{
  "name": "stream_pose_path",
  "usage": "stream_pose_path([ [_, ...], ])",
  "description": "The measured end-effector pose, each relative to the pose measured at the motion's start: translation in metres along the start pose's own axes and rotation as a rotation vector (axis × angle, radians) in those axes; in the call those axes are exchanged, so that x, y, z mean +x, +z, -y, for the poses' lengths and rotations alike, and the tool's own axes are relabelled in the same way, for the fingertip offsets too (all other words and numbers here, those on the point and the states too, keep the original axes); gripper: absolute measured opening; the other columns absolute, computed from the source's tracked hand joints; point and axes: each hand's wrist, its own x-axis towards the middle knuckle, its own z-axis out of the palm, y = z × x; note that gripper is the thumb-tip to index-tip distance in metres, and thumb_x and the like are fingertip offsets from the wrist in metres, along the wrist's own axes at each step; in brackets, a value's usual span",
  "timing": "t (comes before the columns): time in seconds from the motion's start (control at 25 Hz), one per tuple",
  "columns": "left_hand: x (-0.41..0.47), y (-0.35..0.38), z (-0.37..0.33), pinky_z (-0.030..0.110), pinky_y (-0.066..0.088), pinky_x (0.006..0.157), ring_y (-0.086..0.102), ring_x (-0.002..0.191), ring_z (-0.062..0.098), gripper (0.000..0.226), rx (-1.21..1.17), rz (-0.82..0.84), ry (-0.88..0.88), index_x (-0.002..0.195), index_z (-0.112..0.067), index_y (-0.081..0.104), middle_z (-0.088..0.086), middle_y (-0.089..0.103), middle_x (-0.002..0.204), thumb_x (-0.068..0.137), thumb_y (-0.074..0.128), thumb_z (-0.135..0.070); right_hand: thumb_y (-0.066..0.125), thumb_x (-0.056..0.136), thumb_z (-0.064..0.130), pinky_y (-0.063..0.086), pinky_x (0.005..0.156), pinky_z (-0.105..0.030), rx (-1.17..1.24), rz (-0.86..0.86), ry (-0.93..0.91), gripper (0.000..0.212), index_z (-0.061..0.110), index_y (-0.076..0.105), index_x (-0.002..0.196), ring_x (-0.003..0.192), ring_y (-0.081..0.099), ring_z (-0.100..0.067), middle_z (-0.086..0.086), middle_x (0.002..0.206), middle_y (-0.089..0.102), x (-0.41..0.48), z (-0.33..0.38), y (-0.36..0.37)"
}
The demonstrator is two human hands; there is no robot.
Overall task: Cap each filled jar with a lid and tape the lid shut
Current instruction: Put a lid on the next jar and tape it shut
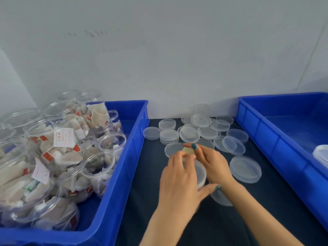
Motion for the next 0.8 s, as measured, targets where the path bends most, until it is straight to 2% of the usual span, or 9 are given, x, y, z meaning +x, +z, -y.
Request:
stream_pose_path([
  [0.12,0.019,-0.009,0.035,0.018,0.033,0.104,0.039,0.124,0.001,0.064,-0.276,0.044,0.131,0.135,-0.028,0.051,-0.017,0.045,0.132,0.078,0.074,-0.046,0.015,0.087,0.071,0.048,0.074,-0.029,-0.186,0.094,-0.078,0.057,0.059,0.056,0.124,0.075,0.061,-0.005,0.022,0.072,0.066,0.007,-0.009,-0.023],
  [0.2,0.026,-0.015,0.052,0.023,0.032,0.109,0.039,0.122,-0.007,0.065,-0.361,0.031,0.159,0.133,-0.031,0.053,-0.027,0.049,0.127,0.073,0.077,-0.032,0.009,0.082,0.079,0.045,0.073,-0.025,-0.256,0.217,-0.156,0.067,0.057,0.047,0.134,0.076,0.057,0.000,0.032,0.082,0.065,0.009,-0.012,-0.036],
  [0.28,0.032,-0.016,0.057,0.029,0.033,0.112,0.038,0.126,-0.009,0.068,-0.334,0.042,0.176,0.137,-0.033,0.050,-0.029,0.049,0.132,0.073,0.072,-0.034,0.013,0.083,0.082,0.047,0.087,-0.034,-0.325,0.336,-0.198,0.067,0.055,0.032,0.142,0.096,0.060,-0.008,0.017,0.112,0.067,0.010,-0.015,-0.043],
  [0.32,0.035,-0.015,0.056,0.032,0.034,0.112,0.037,0.130,-0.006,0.069,-0.282,0.061,0.191,0.140,-0.033,0.047,-0.026,0.048,0.137,0.074,0.066,-0.040,0.023,0.090,0.074,0.046,0.093,-0.039,-0.343,0.373,-0.192,0.057,0.055,0.027,0.144,0.106,0.059,-0.014,0.007,0.122,0.064,0.011,-0.017,-0.045],
  [0.36,0.037,-0.013,0.053,0.035,0.034,0.112,0.034,0.135,-0.001,0.072,-0.211,0.079,0.204,0.143,-0.032,0.045,-0.021,0.045,0.143,0.075,0.061,-0.046,0.033,0.098,0.060,0.045,0.097,-0.042,-0.348,0.391,-0.182,0.049,0.052,0.026,0.146,0.113,0.058,-0.018,0.003,0.127,0.060,0.012,-0.019,-0.046],
  [0.44,0.039,-0.006,0.045,0.039,0.037,0.111,0.032,0.139,0.007,0.079,-0.081,0.114,0.164,0.145,-0.031,0.039,-0.014,0.036,0.150,0.077,0.057,-0.066,0.043,0.103,0.035,0.043,0.099,-0.042,-0.341,0.401,-0.175,0.047,0.048,0.028,0.146,0.116,0.056,-0.019,0.003,0.127,0.058,0.010,-0.022,-0.046],
  [0.56,0.041,0.001,0.040,0.033,0.048,0.091,0.042,0.124,0.012,0.093,-0.010,0.081,-0.015,0.139,-0.028,0.037,-0.008,0.036,0.138,0.070,0.050,-0.087,0.042,0.104,0.028,0.045,0.095,-0.041,-0.334,0.367,-0.205,0.040,0.048,0.038,0.139,0.112,0.057,-0.015,0.010,0.124,0.060,0.006,-0.024,-0.048],
  [0.68,0.043,-0.001,0.046,0.028,0.048,0.083,0.049,0.115,0.009,0.074,-0.059,0.065,0.027,0.134,-0.034,0.041,-0.013,0.041,0.130,0.074,0.065,-0.071,0.041,0.103,0.037,0.050,0.083,-0.036,-0.415,0.322,-0.266,0.026,0.049,0.043,0.126,0.097,0.059,-0.010,0.017,0.112,0.062,0.008,-0.025,-0.054],
  [0.8,0.049,-0.005,0.053,0.027,0.044,0.096,0.047,0.119,0.004,0.075,-0.304,0.212,0.117,0.136,-0.039,0.040,-0.022,0.043,0.134,0.071,0.078,-0.043,0.043,0.100,0.049,0.047,0.067,-0.030,-0.512,0.267,-0.326,0.022,0.047,0.044,0.122,0.084,0.058,-0.009,0.017,0.102,0.062,0.009,-0.025,-0.053],
])
